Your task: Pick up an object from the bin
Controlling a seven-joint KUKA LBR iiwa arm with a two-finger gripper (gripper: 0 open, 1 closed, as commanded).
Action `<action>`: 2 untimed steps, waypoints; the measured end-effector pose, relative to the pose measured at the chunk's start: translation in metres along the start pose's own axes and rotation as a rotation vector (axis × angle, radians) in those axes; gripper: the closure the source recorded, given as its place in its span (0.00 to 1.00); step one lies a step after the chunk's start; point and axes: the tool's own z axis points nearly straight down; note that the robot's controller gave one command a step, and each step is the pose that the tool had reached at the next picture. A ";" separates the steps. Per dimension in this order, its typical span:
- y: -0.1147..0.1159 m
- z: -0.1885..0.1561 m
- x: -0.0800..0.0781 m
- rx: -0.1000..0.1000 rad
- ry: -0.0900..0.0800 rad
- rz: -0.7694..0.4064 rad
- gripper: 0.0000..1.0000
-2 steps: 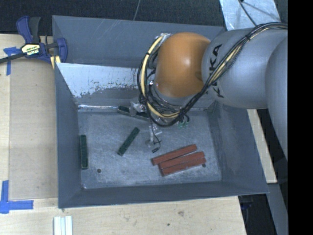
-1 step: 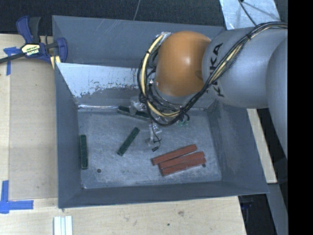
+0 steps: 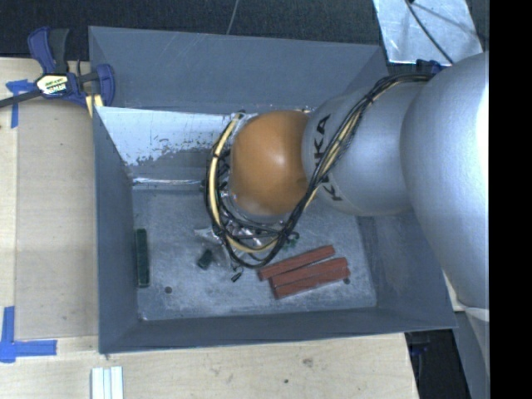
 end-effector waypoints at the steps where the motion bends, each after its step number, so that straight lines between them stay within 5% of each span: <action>1: 0.000 0.000 0.000 0.000 0.000 0.001 1.00; 2: -0.006 -0.055 0.017 -0.008 0.015 -0.003 1.00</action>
Offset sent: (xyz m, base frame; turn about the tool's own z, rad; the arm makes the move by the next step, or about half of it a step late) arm -0.0141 -0.0332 0.1282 -0.0064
